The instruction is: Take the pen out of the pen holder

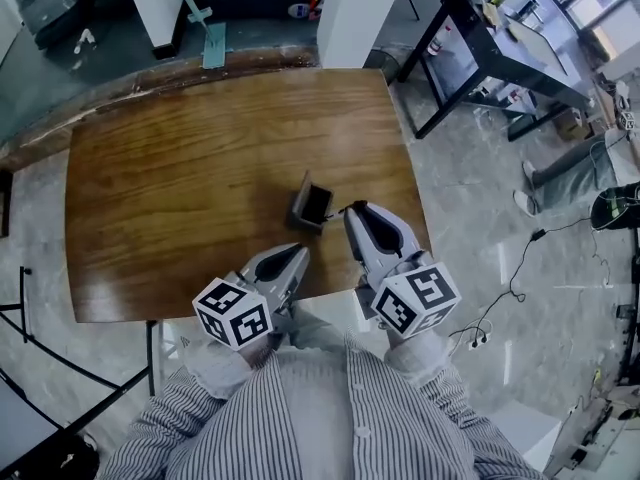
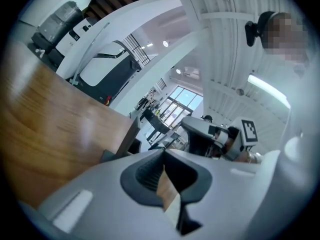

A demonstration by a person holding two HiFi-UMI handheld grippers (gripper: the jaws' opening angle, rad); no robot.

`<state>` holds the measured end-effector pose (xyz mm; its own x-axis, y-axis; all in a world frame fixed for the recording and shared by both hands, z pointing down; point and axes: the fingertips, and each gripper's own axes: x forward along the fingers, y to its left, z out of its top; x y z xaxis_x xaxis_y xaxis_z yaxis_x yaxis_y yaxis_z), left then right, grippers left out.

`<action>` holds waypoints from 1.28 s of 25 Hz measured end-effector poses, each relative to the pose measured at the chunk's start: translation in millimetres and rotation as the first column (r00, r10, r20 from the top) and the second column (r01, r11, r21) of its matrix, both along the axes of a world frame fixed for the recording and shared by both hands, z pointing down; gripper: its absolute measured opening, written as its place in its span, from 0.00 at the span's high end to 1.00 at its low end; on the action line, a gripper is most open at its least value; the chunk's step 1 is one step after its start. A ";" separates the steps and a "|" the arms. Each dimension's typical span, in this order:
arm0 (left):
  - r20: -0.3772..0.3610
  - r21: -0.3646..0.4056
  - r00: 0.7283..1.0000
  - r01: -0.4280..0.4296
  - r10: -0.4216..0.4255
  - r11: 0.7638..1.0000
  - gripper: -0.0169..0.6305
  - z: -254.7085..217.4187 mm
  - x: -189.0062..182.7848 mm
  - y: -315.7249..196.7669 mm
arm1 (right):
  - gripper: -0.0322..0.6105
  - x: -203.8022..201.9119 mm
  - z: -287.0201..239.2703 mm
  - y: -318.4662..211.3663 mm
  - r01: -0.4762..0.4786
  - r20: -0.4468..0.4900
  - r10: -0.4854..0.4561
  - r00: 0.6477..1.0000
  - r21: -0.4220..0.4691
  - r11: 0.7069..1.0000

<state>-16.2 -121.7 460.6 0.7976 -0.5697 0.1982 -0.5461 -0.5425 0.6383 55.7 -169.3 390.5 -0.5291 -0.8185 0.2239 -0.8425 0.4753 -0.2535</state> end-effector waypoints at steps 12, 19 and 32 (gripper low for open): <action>0.018 0.064 1.000 -0.010 0.009 0.998 0.96 -25.1 4.5 -8.0 | 0.88 7.7 6.7 39.0 -0.029 0.035 0.030 0.999 -0.029 0.999; 0.044 0.090 0.998 -0.036 0.032 0.995 0.96 -30.7 11.2 -10.2 | 0.88 9.0 7.3 43.4 -0.030 0.042 0.031 0.999 -0.027 0.999; 0.029 0.056 0.999 -0.021 0.020 0.998 0.96 -28.2 14.6 -5.6 | 0.88 7.4 8.5 48.7 -0.020 0.027 0.021 0.999 -0.031 0.999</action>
<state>-1.6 -127.3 432.4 0.8038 -0.5642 0.1890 -0.5520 -0.5885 0.5908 63.0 -120.5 399.0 -0.5184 -0.8224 0.2344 -0.8446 0.4494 -0.2911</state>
